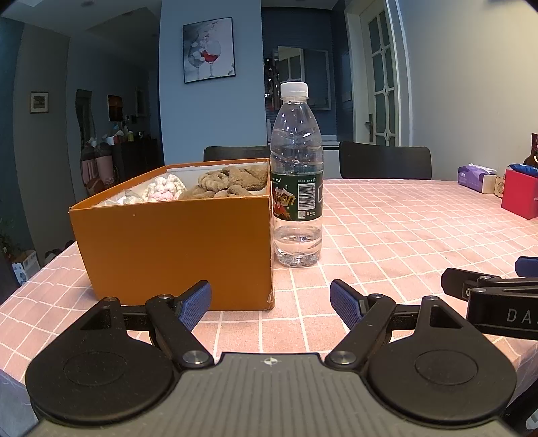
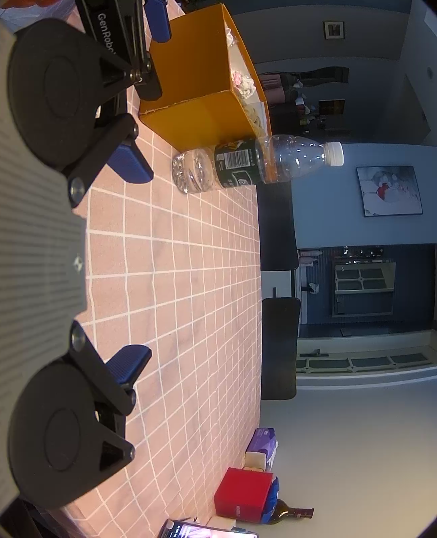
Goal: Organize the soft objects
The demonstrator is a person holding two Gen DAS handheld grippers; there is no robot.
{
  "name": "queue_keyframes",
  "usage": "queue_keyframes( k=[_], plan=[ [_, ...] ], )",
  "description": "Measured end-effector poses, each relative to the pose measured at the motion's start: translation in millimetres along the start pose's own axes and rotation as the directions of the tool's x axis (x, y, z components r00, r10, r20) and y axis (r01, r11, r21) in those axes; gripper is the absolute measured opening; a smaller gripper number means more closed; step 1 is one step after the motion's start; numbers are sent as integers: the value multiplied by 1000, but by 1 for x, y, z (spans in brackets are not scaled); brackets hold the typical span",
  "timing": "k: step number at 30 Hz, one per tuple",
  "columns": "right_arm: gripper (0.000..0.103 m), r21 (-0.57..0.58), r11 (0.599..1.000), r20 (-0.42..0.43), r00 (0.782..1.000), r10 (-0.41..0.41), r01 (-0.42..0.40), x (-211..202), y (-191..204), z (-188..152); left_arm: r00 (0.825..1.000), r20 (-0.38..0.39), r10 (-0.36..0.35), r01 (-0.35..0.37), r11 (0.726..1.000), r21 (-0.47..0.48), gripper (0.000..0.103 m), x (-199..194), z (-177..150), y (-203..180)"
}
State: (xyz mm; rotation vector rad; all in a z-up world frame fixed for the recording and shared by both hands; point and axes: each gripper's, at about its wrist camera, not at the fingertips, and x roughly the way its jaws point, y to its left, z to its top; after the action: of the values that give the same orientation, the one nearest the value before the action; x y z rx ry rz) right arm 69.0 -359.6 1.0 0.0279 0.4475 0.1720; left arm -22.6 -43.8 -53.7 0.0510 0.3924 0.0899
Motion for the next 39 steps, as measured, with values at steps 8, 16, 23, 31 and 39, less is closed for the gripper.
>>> queue_keyframes(
  k=[8,16,23,31,39],
  plan=[
    [100,-6,1000,-7,1000,6,-6,3,2,-3,1000,-2,3,-3,1000,4,94,1,0,0],
    [100,-7,1000,-12,1000,10,-10,4,3,-4,1000,-2,5,-5,1000,-3,94,1,0,1],
    [100,-6,1000,-14,1000,10,-10,4,3,-4,1000,-3,3,-3,1000,-2,94,1,1,0],
    [100,-1,1000,-21,1000,13,-13,5,3,-6,1000,-5,3,-3,1000,-1,94,1,0,-1],
    [100,-3,1000,-24,1000,15,-15,7,2,-6,1000,-8,5,-5,1000,-4,94,1,-1,-1]
  ],
)
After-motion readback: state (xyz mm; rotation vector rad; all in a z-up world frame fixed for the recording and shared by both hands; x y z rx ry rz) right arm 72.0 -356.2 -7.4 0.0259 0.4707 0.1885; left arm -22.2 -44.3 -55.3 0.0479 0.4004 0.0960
